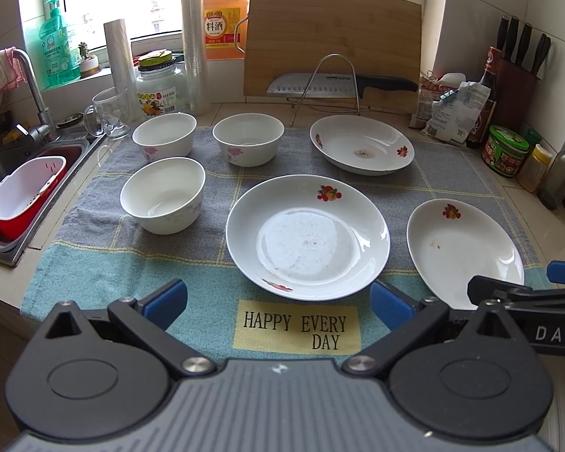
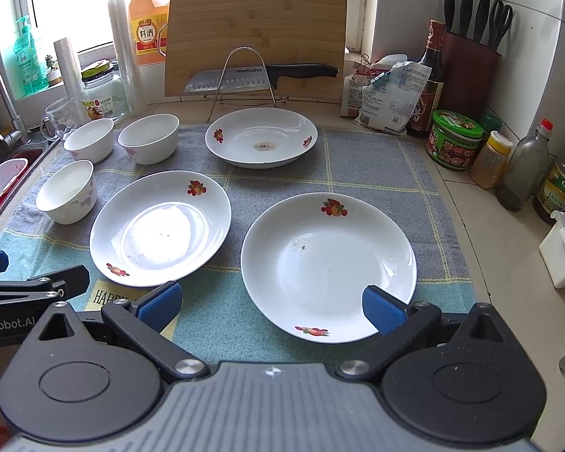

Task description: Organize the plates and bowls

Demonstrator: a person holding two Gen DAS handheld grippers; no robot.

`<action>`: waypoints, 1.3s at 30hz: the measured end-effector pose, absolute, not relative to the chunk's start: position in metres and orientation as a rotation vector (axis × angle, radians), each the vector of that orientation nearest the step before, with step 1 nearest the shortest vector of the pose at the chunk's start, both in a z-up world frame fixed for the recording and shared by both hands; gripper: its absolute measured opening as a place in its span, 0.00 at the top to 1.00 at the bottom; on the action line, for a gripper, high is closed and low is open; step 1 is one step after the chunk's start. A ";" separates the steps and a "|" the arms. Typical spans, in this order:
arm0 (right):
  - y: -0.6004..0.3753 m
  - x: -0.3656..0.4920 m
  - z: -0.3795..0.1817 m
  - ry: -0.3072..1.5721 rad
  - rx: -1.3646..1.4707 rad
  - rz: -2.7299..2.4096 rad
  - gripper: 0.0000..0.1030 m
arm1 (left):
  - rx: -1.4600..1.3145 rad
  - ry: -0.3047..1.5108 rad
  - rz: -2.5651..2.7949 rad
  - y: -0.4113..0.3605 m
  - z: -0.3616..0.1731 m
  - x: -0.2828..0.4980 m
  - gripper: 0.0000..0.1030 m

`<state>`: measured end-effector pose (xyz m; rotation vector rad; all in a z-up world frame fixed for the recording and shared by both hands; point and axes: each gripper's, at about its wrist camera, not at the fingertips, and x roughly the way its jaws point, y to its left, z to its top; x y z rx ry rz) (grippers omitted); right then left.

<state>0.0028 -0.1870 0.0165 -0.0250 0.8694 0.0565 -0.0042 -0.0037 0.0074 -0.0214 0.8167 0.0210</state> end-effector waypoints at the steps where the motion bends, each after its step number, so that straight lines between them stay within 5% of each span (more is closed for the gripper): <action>1: -0.187 0.003 0.017 0.869 -0.025 0.057 0.00 | -0.022 0.817 0.021 -0.004 0.008 -0.004 0.01; 39: -0.169 -0.013 0.026 0.782 -0.044 0.009 0.00 | 0.000 0.758 -0.175 0.022 0.000 0.003 0.01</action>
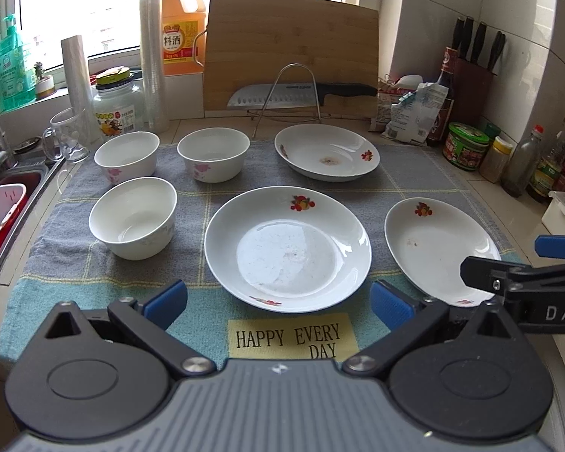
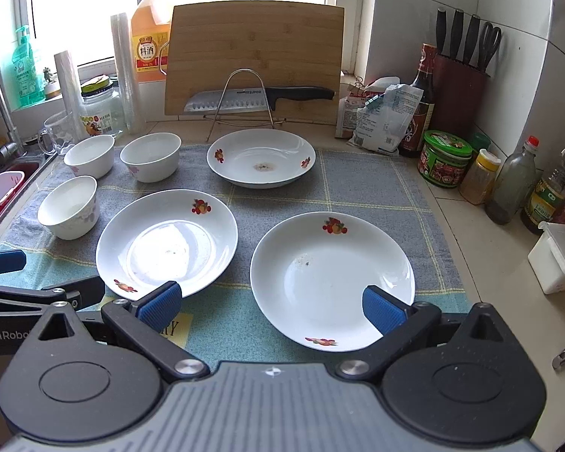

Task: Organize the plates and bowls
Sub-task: 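Move the left gripper down to the rim of a fruit-print plate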

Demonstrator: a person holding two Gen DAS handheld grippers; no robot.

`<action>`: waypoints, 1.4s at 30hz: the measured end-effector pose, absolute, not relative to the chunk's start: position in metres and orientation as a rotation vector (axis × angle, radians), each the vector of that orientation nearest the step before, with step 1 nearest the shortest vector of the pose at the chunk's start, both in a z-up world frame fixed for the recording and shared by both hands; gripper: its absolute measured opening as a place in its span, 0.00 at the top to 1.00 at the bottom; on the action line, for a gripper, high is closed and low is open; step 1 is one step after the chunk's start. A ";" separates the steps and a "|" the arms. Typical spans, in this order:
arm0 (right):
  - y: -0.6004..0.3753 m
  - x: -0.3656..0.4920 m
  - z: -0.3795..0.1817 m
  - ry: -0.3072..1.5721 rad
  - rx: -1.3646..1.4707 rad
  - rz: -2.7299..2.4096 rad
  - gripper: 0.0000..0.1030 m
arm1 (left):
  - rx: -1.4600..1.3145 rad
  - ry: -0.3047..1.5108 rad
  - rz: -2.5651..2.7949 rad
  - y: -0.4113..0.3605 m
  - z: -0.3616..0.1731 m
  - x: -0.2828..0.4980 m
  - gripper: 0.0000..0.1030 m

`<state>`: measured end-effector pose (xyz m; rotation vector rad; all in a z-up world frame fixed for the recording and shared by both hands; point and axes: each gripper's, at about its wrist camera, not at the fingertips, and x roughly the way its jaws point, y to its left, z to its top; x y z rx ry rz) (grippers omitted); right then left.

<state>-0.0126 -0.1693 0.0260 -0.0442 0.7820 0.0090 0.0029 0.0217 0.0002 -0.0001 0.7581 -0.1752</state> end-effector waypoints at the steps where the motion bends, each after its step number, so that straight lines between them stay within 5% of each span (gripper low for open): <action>1: -0.169 -0.014 0.026 0.778 -0.044 0.001 0.00 | 0.004 0.756 -0.185 0.023 -0.001 0.003 0.01; 15: -0.186 -0.038 0.016 0.745 -0.103 0.000 0.00 | 0.007 0.726 -0.332 0.021 -0.011 0.008 0.01; 42: -0.280 0.006 -0.096 0.835 -0.112 0.146 0.00 | 0.122 0.767 -0.505 -0.083 -0.023 0.086 0.01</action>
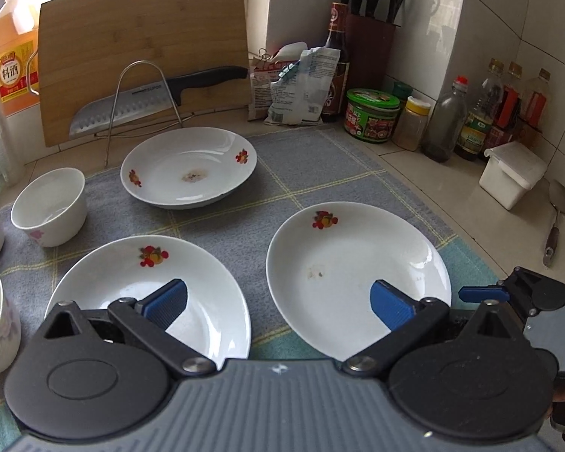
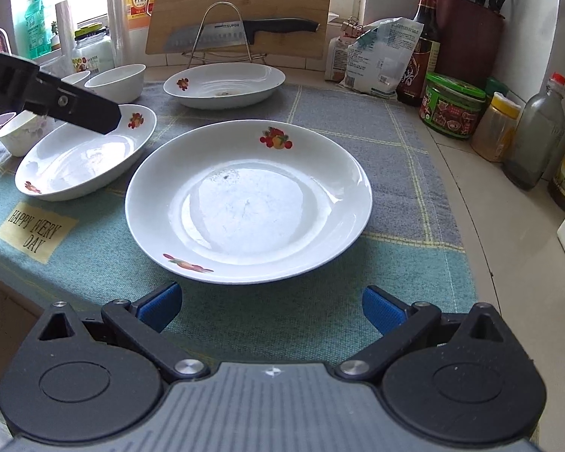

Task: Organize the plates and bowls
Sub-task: 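Move the left gripper down to the rim of a fruit-print plate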

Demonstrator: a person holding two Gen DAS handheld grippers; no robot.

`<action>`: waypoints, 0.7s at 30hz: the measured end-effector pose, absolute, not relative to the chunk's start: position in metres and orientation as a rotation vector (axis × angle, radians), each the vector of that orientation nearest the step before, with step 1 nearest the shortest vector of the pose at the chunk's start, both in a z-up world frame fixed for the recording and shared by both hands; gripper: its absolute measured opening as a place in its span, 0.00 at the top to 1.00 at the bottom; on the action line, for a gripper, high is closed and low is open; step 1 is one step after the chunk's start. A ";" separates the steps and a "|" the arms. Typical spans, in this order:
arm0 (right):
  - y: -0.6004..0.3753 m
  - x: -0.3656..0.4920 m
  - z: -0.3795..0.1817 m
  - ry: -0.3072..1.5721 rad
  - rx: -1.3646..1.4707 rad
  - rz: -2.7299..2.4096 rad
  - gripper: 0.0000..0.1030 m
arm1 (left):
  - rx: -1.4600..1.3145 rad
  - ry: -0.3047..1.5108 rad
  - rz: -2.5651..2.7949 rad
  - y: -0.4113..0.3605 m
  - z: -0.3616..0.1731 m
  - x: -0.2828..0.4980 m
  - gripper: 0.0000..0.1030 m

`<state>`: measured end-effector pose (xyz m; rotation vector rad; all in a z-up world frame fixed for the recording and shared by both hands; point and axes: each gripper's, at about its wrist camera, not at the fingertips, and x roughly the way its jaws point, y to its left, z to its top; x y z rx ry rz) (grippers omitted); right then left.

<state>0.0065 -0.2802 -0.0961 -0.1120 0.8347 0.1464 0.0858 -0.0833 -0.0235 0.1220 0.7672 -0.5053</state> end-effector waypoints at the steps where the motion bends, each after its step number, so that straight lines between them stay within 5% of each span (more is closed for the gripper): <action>1: -0.281 0.008 -0.099 0.836 -0.119 0.153 0.00 | 0.125 0.763 -0.511 -0.087 -0.024 0.089 0.01; 21: -0.298 0.007 -0.114 0.711 -0.143 0.284 0.00 | 0.155 0.843 -0.650 -0.130 -0.043 0.147 0.01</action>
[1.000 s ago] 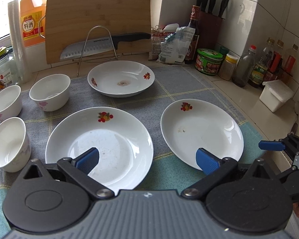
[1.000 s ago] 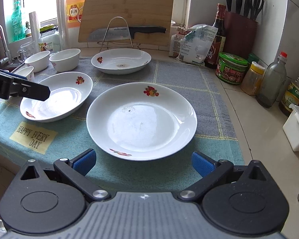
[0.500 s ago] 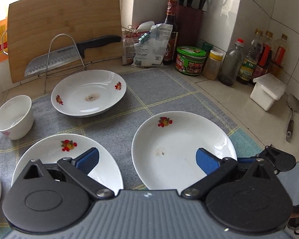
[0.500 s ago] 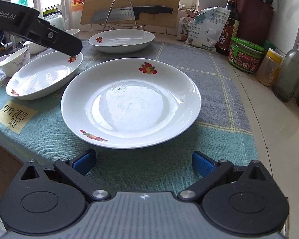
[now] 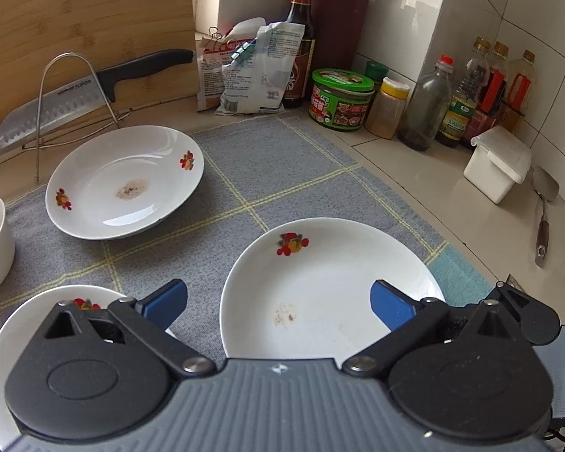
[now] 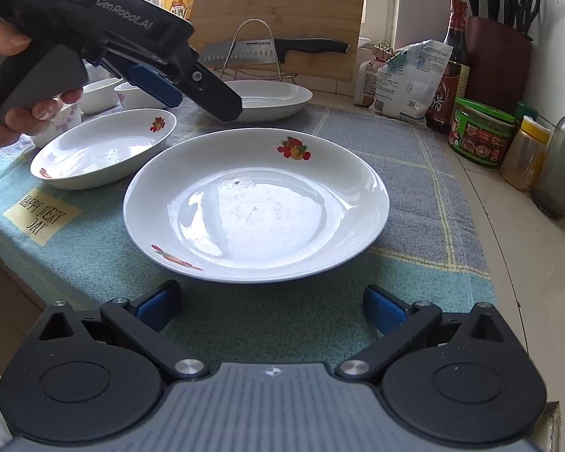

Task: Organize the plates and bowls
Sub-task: 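Move the left gripper down to the rim of a fruit-print plate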

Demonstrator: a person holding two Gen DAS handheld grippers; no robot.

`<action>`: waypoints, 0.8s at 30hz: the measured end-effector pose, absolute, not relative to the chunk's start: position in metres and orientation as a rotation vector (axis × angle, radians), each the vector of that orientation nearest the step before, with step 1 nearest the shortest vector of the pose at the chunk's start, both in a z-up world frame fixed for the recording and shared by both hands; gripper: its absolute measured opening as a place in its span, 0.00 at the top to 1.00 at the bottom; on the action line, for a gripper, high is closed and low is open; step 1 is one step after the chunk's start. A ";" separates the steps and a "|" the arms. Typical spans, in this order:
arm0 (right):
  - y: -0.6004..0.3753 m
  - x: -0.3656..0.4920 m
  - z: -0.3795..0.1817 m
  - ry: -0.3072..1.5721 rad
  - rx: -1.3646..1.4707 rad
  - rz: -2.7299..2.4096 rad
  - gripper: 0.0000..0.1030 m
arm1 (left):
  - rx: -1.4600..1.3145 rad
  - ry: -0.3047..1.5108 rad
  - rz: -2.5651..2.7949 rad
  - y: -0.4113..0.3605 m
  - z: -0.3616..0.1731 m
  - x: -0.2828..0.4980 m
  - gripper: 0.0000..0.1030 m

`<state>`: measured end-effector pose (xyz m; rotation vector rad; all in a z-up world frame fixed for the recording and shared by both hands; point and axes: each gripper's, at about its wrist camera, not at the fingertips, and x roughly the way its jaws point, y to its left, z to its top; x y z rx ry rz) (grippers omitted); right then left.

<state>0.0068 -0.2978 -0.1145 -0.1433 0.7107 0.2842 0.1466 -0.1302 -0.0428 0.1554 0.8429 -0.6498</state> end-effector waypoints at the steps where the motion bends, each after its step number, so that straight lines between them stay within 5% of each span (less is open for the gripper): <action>1: -0.299 0.007 -0.115 0.707 -0.145 0.292 0.00 | 0.173 0.849 -0.653 -0.134 -0.044 0.150 0.01; 18: -0.299 0.022 -0.117 0.690 -0.168 0.377 0.00 | 0.271 0.973 -0.729 -0.159 -0.068 0.192 0.03; 24: -0.298 0.024 -0.117 0.698 -0.172 0.386 0.00 | 0.277 1.022 -0.770 -0.162 -0.073 0.200 0.18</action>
